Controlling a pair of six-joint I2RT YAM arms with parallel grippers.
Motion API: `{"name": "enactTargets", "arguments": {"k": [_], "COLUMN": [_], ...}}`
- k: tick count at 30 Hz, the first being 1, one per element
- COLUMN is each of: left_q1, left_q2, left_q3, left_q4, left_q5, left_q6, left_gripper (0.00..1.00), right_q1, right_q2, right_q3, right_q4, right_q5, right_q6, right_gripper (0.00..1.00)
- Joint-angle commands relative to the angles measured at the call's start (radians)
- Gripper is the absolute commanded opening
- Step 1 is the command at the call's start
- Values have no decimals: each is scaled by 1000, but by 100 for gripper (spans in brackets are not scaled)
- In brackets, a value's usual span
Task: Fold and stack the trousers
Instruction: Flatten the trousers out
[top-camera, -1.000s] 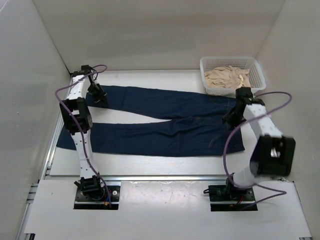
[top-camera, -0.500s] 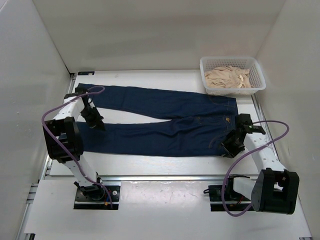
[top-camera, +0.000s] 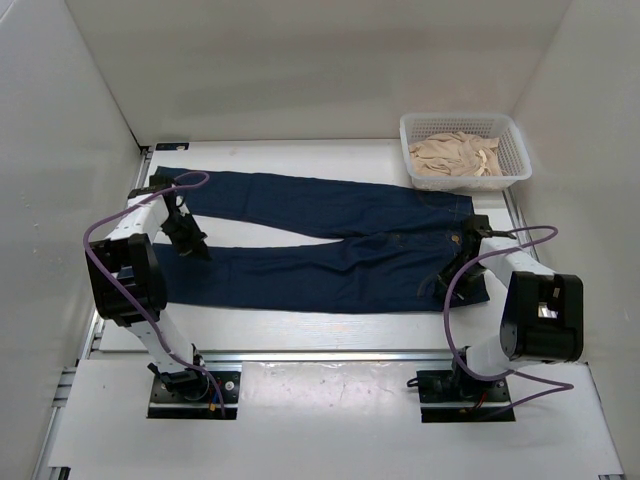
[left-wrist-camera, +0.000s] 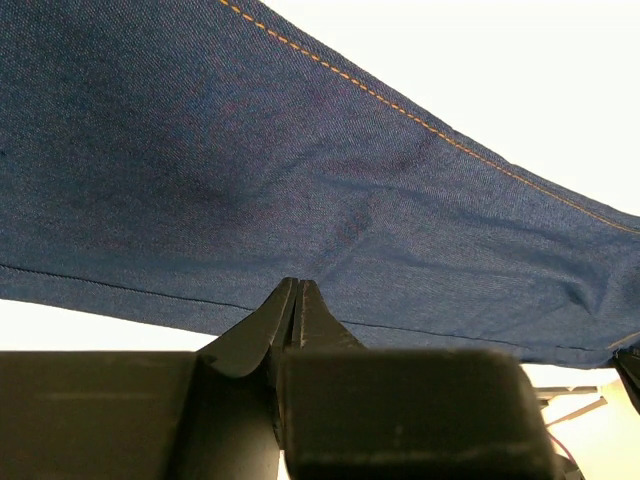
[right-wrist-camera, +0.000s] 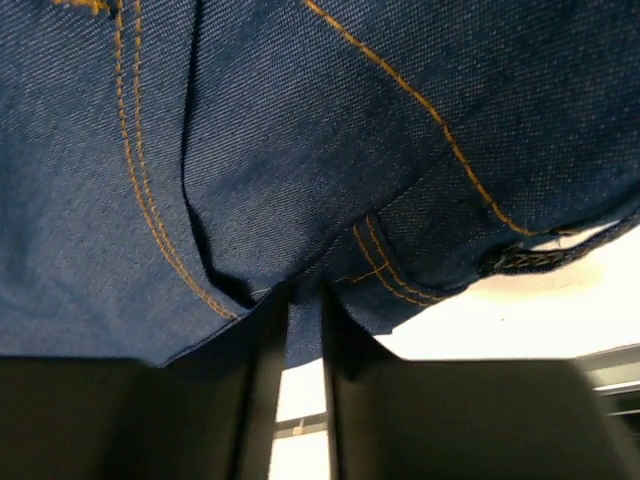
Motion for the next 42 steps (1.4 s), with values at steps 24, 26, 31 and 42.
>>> {"name": "enactTargets", "arguments": {"k": [24, 26, 31, 42], "left_q1": [-10, -10, -1, 8], "left_q2": [-64, -64, -82, -104], "left_q3": [45, 45, 36, 0], "left_q4": [12, 12, -6, -17], "left_q5": [10, 1, -8, -8], "left_q6": [2, -9, -27, -27], "left_gripper": [14, 14, 15, 16], "right_q1": [51, 51, 60, 60], "right_q2": [-461, -477, -572, -426], "right_q3": [-19, -62, -84, 149], "right_q4": [-327, -372, -452, -424], "right_q5": [117, 117, 117, 213], "right_q6": [126, 165, 244, 136], "right_gripper": [0, 0, 0, 27]}}
